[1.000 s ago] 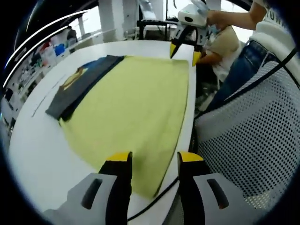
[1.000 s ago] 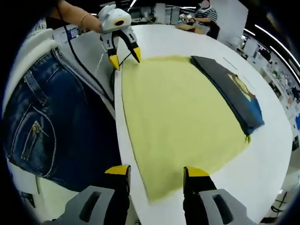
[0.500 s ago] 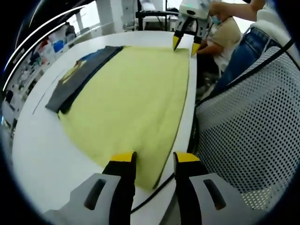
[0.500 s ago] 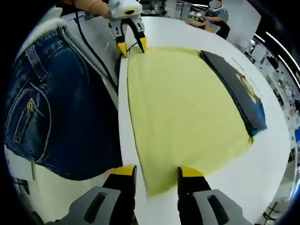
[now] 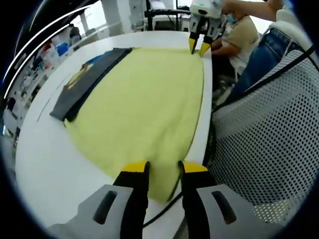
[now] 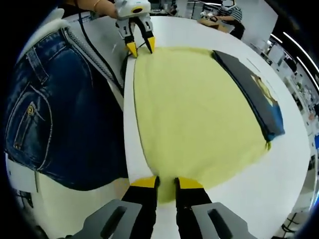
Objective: Fold the garment on the visible template until the final outline fits inside the template.
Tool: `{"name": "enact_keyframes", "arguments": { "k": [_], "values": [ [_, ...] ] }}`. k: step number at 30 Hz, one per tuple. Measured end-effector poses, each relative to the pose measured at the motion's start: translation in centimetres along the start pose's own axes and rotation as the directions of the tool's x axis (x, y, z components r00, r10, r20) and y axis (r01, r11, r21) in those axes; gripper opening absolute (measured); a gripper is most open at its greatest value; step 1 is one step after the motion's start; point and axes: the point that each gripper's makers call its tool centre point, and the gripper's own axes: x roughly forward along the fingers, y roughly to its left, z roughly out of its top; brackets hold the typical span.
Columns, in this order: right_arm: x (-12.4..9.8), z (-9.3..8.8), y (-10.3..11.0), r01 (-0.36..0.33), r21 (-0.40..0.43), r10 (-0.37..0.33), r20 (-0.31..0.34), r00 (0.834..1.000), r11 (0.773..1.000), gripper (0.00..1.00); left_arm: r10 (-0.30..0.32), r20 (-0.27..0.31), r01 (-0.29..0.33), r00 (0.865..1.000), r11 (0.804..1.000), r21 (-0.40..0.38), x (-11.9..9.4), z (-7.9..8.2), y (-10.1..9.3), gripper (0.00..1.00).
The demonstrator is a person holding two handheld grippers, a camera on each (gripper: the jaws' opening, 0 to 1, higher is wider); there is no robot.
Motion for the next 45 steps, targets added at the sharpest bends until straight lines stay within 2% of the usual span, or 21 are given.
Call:
{"name": "enact_keyframes", "arguments": {
  "k": [9,12,17,26,34,45],
  "values": [
    [0.1,0.1,-0.6,0.007,0.028,-0.007,0.007,1.000,1.000,0.00,-0.010,0.002,0.010,1.000,1.000,-0.022,0.1,-0.1,0.1,0.02],
    [0.1,0.1,-0.6,0.002,0.035,-0.002,0.007,1.000,0.999,0.00,-0.018,0.004,0.018,1.000,0.998,-0.063,0.0,0.1,0.4,0.01],
    [-0.2,0.2,-0.8,0.012,0.040,-0.012,0.006,1.000,0.999,0.00,-0.021,0.005,0.021,1.000,0.999,-0.049,-0.7,0.7,0.4,0.01],
    [-2.0,1.0,-1.0,0.012,0.055,-0.014,0.028,1.000,0.998,0.00,-0.018,0.000,0.018,1.000,0.998,-0.067,-2.1,1.5,0.6,0.01],
    [-3.5,1.9,-1.1,0.015,0.044,-0.017,0.041,0.999,0.999,0.00,-0.006,0.003,0.006,1.000,0.999,-0.051,-3.6,2.4,0.8,0.01],
    [-5.0,2.6,-0.5,-0.005,0.029,0.003,0.048,0.999,1.000,0.00,-0.030,-0.011,0.029,0.999,0.998,-0.055,-5.4,3.0,0.3,0.01]
  ]
}}
